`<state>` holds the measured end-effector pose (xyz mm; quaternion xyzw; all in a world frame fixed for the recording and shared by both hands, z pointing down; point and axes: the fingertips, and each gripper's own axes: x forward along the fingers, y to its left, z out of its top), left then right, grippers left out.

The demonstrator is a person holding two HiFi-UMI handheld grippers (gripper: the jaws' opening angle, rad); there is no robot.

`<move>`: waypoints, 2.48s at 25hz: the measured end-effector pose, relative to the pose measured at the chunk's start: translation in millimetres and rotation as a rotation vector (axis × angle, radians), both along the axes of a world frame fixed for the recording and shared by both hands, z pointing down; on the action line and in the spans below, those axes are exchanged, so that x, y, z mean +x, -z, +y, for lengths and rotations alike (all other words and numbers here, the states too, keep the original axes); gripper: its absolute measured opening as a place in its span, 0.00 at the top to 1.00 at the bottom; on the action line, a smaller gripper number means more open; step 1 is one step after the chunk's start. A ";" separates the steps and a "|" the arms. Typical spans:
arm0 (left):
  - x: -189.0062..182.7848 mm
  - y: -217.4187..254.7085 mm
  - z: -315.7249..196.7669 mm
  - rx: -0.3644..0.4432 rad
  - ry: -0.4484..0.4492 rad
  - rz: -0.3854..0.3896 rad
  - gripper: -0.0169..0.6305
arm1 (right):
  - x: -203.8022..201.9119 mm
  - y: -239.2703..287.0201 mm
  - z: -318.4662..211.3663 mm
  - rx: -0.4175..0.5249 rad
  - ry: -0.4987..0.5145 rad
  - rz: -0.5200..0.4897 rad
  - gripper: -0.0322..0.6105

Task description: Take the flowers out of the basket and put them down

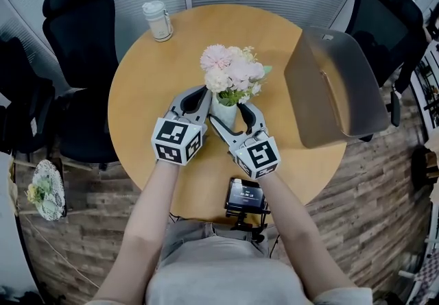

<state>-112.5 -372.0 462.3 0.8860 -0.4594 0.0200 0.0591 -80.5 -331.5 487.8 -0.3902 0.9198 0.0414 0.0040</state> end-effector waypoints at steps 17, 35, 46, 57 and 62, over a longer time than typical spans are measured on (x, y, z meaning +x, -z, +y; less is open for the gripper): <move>5.2 -21.2 16.2 -0.018 -0.007 -0.061 0.97 | 2.9 -7.4 14.4 -0.006 0.023 0.090 0.44; -22.9 -11.3 34.0 0.001 0.084 -0.023 0.97 | 1.0 -8.5 13.8 -0.039 0.015 0.142 0.44; -19.5 -4.9 46.9 0.009 0.102 -0.003 0.97 | 12.9 -3.7 21.5 -0.072 0.011 0.114 0.38; -19.1 2.7 67.2 0.015 0.130 0.020 0.97 | 11.7 5.8 46.4 -0.105 0.065 0.087 0.37; -16.5 7.7 78.9 0.020 0.142 0.035 0.97 | 13.0 11.2 60.2 -0.119 0.069 0.062 0.37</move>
